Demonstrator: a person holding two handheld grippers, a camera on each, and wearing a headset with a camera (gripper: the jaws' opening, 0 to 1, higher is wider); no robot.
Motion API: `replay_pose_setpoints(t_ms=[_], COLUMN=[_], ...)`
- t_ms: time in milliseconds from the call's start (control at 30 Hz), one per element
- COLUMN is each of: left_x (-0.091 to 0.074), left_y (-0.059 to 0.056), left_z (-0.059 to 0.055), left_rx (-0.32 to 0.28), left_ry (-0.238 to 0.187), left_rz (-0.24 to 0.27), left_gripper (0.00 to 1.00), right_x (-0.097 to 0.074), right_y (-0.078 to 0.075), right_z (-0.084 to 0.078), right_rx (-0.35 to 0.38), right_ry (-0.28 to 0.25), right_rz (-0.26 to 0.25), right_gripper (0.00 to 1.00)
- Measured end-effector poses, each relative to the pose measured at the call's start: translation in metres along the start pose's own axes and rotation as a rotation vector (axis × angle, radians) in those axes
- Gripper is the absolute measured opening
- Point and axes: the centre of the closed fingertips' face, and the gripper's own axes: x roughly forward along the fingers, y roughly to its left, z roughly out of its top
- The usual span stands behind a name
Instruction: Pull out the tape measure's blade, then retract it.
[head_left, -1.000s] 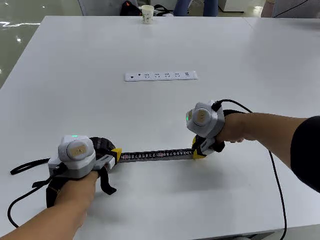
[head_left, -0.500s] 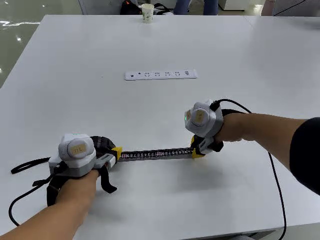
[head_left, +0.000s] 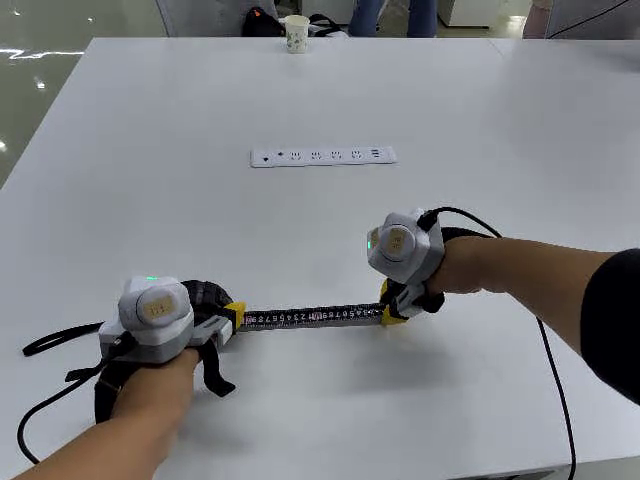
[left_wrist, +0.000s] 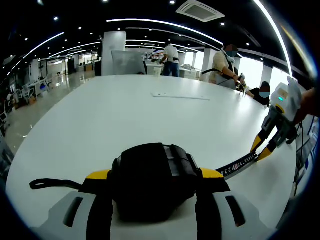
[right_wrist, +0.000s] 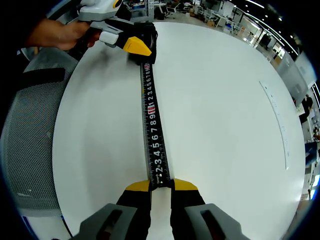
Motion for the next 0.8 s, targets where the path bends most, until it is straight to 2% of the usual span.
replay_pose_setpoints(t_ms=[467, 600, 700, 800], left_x=[0.0007, 0.0014, 0.0013, 0.0012], left_y=[0.0008, 0.0015, 0.0012, 0.0011], left_z=[-0.0007, -0.0002, -0.0003, -0.0004], left_rx=[0.001, 0.001, 0.003, 0.003], left_ry=[0.005, 0.010, 0.011, 0.010], left_rz=[-0.001, -0.004, -0.006, -0.004], left_gripper=[0.62, 0.62, 0.62, 0.62], right_x=[0.0006, 0.0006, 0.0011, 0.0020], right_y=[0.0011, 0.0021, 0.0009, 0.0011], right_z=[0.0040, 0.0058, 0.0071, 0.0087], right_rx=[0.000, -0.016, 0.013, 0.011], right_ry=[0.001, -0.017, -0.042, -0.043], right_rz=[-0.001, 0.005, 0.008, 0.006], right_gripper=[0.11, 0.11, 0.11, 0.11])
